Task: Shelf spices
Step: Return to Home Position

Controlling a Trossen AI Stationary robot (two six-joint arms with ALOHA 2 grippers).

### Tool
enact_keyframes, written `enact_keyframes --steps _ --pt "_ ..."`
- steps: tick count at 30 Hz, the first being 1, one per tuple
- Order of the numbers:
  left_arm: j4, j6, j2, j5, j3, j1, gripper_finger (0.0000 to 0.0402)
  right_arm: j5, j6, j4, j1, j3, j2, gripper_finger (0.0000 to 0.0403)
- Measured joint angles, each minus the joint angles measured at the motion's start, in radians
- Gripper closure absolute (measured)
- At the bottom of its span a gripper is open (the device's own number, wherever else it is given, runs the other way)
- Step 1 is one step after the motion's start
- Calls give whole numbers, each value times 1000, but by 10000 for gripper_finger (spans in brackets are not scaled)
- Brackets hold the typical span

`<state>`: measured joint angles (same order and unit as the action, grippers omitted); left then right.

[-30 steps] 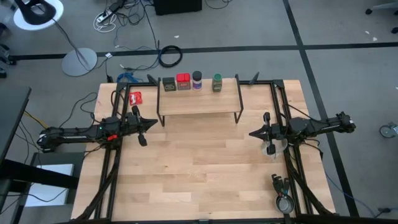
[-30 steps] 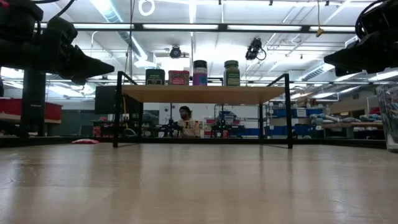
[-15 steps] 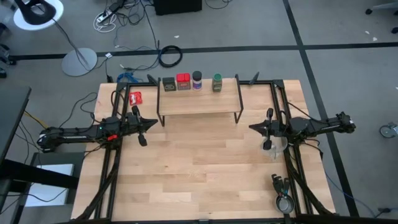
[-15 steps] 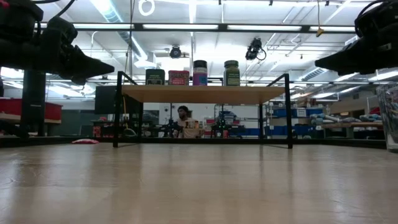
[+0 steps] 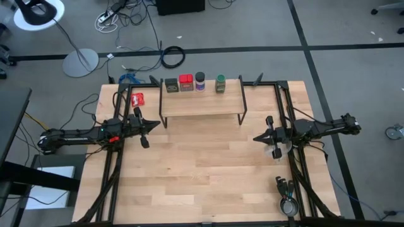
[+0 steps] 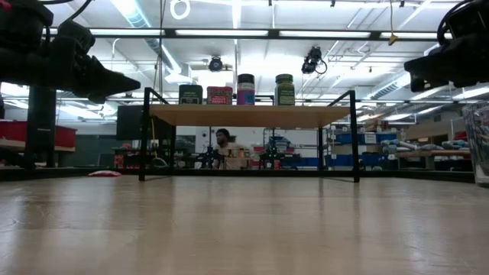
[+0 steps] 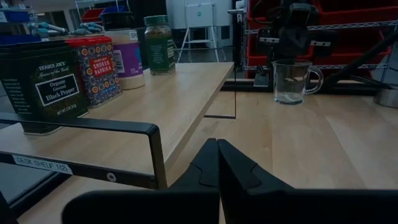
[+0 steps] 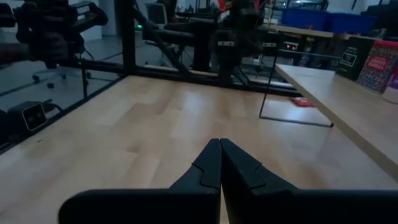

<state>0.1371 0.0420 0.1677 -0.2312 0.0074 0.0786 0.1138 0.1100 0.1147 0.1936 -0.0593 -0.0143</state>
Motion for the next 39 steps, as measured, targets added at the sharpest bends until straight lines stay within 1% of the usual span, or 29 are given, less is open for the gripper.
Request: enact_keyframes --steps 9,17,25,39 --pt "-1 0 0 -12 0 0 401 -4 -39 -14 0 5 0 397" --pt "-1 -1 0 -12 0 0 395 -4 -31 -17 0 6 0 397" --pt "0 -1 0 -13 0 0 394 -3 -30 -94 0 12 0 396" --pt "0 -1 0 -13 0 0 394 -3 -29 -100 0 10 0 396"
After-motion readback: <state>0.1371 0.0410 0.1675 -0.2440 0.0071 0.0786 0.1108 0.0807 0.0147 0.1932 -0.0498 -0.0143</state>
